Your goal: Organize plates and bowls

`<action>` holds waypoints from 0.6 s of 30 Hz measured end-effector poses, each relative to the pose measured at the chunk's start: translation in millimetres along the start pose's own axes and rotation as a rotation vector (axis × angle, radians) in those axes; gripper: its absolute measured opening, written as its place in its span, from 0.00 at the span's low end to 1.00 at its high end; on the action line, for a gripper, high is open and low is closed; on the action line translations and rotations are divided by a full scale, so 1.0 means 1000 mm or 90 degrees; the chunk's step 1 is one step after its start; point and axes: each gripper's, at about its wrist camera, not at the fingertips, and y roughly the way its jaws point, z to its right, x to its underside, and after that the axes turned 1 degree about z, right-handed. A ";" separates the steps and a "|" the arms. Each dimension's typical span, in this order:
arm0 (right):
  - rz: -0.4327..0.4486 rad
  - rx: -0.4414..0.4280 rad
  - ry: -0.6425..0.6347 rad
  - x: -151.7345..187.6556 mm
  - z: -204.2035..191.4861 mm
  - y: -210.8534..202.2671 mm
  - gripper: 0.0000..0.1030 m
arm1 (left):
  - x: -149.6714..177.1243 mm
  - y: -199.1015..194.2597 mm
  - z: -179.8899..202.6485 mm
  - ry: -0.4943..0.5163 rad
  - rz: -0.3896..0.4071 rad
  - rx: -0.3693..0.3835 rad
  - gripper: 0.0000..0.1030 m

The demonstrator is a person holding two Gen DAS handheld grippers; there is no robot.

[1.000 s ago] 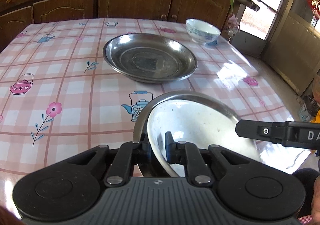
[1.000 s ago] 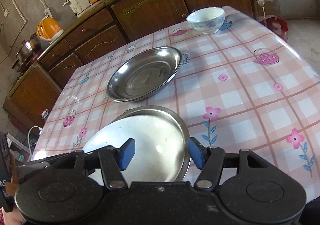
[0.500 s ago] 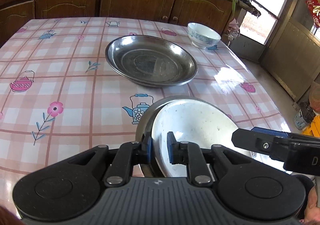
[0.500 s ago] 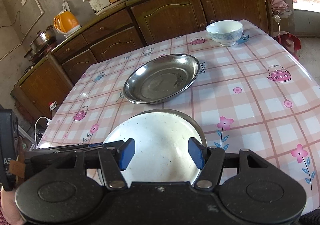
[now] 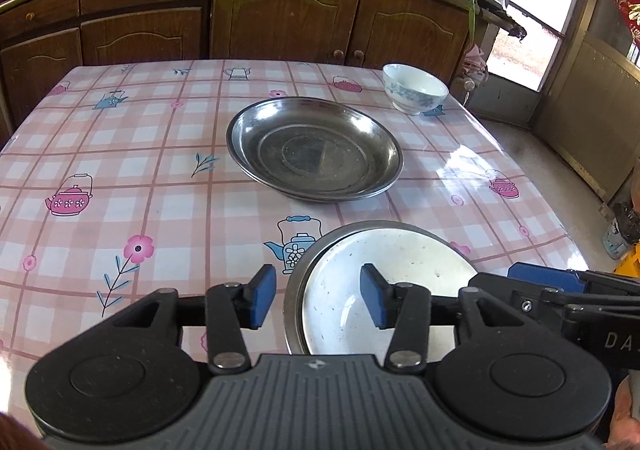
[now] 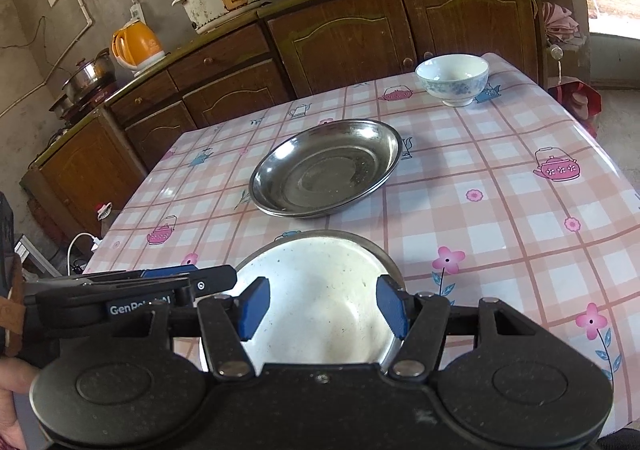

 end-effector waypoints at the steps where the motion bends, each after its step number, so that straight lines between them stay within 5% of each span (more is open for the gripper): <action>1: 0.004 0.004 -0.001 -0.002 0.001 -0.002 0.70 | -0.002 -0.001 0.001 0.001 -0.001 0.000 0.51; 9: 0.037 0.023 0.002 -0.020 0.007 -0.014 0.73 | -0.028 -0.010 0.011 0.006 0.009 -0.008 0.65; 18: 0.088 0.042 -0.004 -0.047 0.018 -0.031 0.77 | -0.050 -0.016 0.025 0.028 0.037 -0.024 0.69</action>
